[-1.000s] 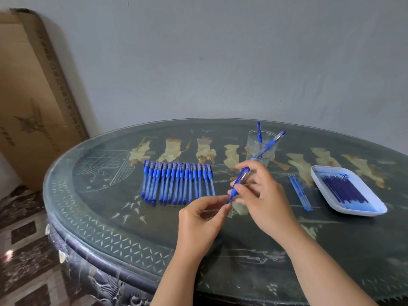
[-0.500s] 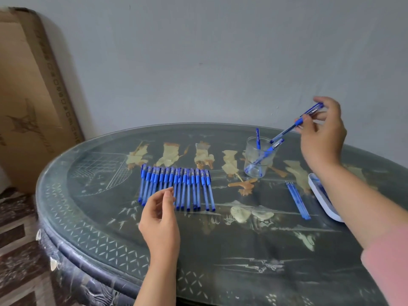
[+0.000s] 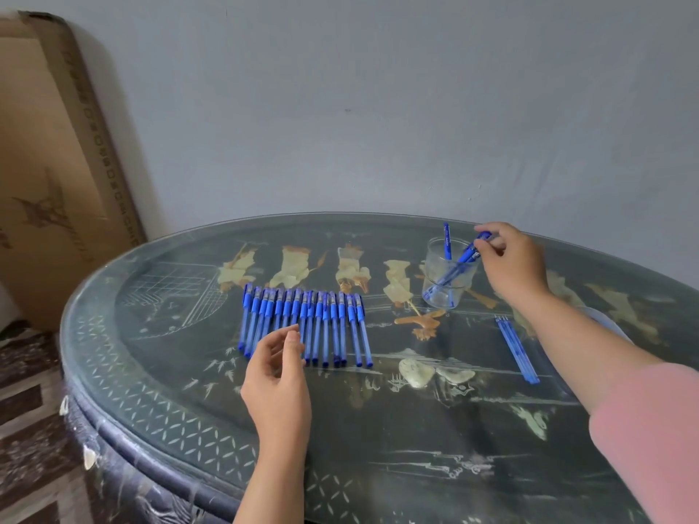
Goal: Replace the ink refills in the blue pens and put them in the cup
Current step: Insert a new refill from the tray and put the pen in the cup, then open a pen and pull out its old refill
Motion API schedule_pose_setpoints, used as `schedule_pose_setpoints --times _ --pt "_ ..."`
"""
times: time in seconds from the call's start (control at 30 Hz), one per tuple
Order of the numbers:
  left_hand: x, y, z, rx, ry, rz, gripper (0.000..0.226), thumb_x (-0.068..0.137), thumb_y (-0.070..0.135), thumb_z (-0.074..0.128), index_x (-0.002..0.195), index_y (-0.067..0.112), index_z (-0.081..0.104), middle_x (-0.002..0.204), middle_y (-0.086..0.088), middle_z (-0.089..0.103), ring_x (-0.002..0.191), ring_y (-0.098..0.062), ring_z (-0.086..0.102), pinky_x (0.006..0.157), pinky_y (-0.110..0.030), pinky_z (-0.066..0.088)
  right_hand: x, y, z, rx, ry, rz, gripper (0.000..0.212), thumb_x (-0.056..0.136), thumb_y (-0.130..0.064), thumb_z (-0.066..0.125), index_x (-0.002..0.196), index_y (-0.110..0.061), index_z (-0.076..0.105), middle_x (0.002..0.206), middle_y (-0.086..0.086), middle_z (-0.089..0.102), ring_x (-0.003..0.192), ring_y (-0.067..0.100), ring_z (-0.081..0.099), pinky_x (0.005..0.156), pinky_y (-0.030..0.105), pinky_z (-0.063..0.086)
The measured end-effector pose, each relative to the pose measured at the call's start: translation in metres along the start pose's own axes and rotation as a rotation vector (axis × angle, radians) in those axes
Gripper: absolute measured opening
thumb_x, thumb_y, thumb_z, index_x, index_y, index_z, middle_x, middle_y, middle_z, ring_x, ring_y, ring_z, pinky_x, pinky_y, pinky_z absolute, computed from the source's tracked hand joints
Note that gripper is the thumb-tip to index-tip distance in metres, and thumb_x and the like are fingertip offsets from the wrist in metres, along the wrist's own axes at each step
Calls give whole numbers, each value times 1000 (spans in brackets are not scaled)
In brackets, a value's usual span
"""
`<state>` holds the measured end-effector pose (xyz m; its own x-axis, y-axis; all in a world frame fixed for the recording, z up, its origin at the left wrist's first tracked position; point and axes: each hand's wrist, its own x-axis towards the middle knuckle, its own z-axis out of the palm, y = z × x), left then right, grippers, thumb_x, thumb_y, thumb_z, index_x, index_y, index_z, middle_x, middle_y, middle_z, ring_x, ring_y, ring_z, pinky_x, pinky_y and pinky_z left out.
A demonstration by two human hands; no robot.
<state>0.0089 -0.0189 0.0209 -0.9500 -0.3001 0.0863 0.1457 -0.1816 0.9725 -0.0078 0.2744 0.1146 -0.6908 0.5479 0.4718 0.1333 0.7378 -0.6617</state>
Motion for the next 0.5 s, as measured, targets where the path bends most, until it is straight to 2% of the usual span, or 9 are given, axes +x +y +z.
schedule_pose_setpoints --times 0.13,0.2,0.37,0.5 --pt "0 0 0 18 -7 -7 15 95 24 60 87 33 69 88 16 72 92 -15 68 89 -48 55 1 3 5 -90 -56 12 22 96 -11 55 111 -16 70 96 7 70 84 18 59 75 25 41" --pt "0 1 1 21 -10 -9 14 95 24 60 87 33 69 88 17 72 92 -15 68 89 -48 55 1 6 6 -139 -90 13 25 96 -10 53 112 -17 71 101 8 71 89 21 61 78 26 44" --pt "0 0 1 31 -18 -15 12 95 25 59 89 31 69 87 20 71 91 -14 69 89 -48 55 5 9 10 -188 -166 56 32 96 -13 51 122 -25 65 115 12 60 102 24 56 83 27 39" --pt "0 1 0 28 -22 -19 12 95 25 59 89 31 68 84 22 71 89 -13 68 90 -46 55 -8 1 9 -213 4 62 35 93 -12 52 128 -18 55 121 18 47 118 32 42 94 35 37"
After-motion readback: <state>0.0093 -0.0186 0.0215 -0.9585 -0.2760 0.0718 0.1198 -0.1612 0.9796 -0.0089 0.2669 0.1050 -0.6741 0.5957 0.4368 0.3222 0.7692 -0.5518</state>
